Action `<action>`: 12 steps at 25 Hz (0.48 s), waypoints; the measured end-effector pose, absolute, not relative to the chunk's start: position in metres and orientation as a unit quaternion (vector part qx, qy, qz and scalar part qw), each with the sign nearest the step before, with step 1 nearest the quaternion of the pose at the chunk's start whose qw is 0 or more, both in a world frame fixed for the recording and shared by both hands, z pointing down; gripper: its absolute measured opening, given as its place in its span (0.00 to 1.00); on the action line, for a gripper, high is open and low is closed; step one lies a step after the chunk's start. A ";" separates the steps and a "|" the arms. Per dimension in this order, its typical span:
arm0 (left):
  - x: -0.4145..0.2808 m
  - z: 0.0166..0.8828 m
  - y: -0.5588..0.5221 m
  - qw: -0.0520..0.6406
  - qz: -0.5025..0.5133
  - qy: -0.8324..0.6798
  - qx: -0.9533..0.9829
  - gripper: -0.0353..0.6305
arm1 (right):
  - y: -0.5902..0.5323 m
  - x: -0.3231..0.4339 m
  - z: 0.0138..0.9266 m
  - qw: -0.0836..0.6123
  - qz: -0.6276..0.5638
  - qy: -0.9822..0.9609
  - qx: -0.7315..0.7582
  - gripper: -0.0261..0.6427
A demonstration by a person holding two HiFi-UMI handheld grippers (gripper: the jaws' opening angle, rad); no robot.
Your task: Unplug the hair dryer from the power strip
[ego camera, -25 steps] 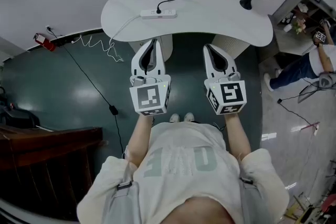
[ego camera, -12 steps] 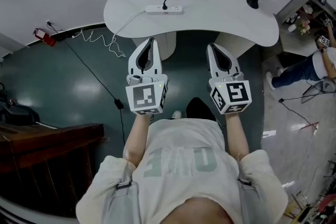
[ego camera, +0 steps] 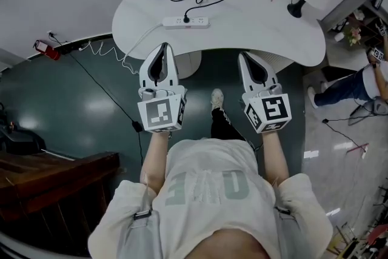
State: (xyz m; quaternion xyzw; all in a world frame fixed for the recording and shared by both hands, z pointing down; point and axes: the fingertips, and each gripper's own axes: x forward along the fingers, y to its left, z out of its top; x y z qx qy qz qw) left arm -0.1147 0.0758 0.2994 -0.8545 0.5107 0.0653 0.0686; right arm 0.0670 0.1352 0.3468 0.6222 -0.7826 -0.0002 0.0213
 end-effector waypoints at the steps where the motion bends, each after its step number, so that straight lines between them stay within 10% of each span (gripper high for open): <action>1: -0.110 0.301 0.064 0.069 0.061 0.513 -0.854 0.07 | 0.121 0.073 0.346 0.023 -0.003 -0.784 0.620 0.07; 12: -0.062 0.299 -0.075 0.078 0.037 0.546 -0.833 0.07 | -0.048 0.090 0.342 0.071 -0.030 -0.843 0.533 0.07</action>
